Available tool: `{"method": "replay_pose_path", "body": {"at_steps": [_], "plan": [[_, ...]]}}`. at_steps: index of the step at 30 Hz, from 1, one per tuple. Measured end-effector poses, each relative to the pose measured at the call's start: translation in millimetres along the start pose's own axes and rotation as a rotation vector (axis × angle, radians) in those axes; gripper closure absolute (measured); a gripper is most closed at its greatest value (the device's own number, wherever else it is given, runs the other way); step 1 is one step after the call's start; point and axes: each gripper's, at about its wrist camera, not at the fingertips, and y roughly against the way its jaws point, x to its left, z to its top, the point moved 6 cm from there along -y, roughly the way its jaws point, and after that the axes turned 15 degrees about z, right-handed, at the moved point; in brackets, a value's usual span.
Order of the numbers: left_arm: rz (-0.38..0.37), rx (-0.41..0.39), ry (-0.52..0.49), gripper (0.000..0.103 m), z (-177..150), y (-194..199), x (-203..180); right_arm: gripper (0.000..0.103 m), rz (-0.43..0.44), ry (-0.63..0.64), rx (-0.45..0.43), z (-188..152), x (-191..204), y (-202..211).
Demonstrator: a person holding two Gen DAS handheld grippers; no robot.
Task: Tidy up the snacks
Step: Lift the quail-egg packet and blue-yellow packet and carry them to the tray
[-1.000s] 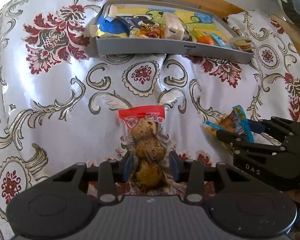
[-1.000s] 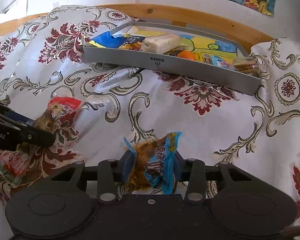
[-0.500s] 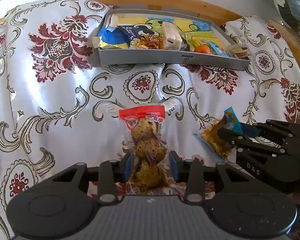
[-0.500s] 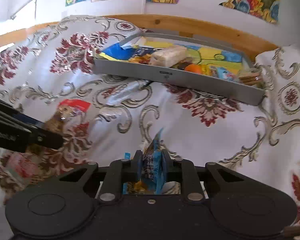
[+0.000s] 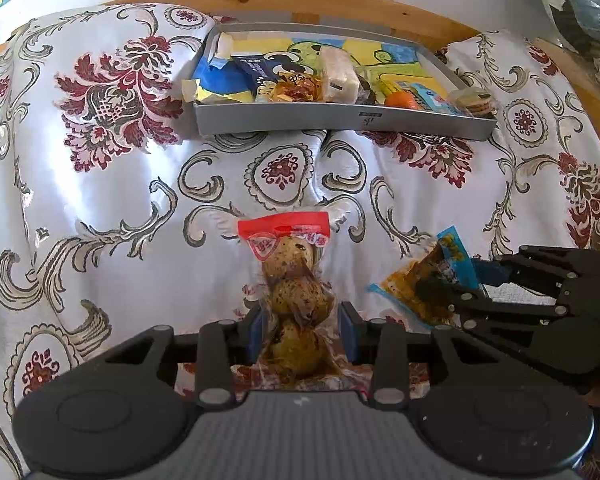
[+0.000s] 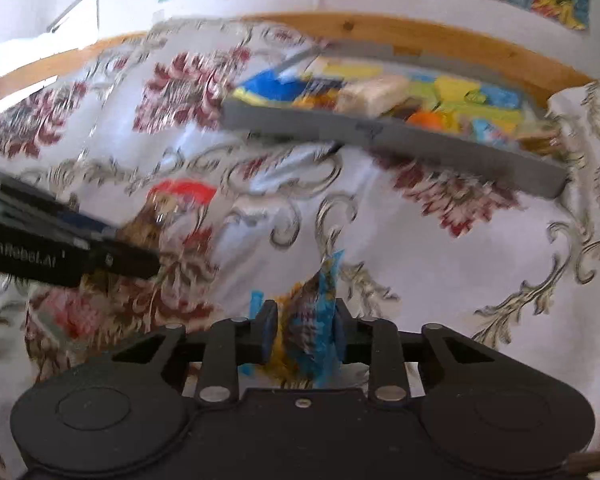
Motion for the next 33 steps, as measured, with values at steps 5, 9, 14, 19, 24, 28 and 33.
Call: {"method": "replay_pose_path", "body": {"at_steps": [5, 9, 14, 19, 24, 28, 33], "plan": [[-0.004, -0.004, -0.001, 0.062, 1, 0, 0, 0.079, -0.020, 0.084, -0.005, 2, 11, 4], [-0.009, -0.020, -0.002, 0.062, 5, 2, 0, 0.079, -0.055, 0.145, -0.032, 5, 18, 10], [-0.013, -0.053, 0.004, 0.062, 15, 5, 2, 0.079, -0.102, 0.206, -0.109, 13, 22, 17], [-0.012, -0.101, 0.021, 0.062, 34, 4, 6, 0.079, -0.147, 0.227, -0.215, 24, 17, 25], [0.005, -0.164, 0.035, 0.062, 63, -1, 12, 0.079, -0.187, 0.182, -0.317, 44, 0, 32], [0.017, -0.212, 0.060, 0.062, 92, -8, 15, 0.079, -0.229, 0.192, -0.410, 69, -13, 37], [0.036, -0.263, 0.087, 0.062, 131, -23, 15, 0.079, -0.270, 0.171, -0.488, 90, -38, 36]]}}
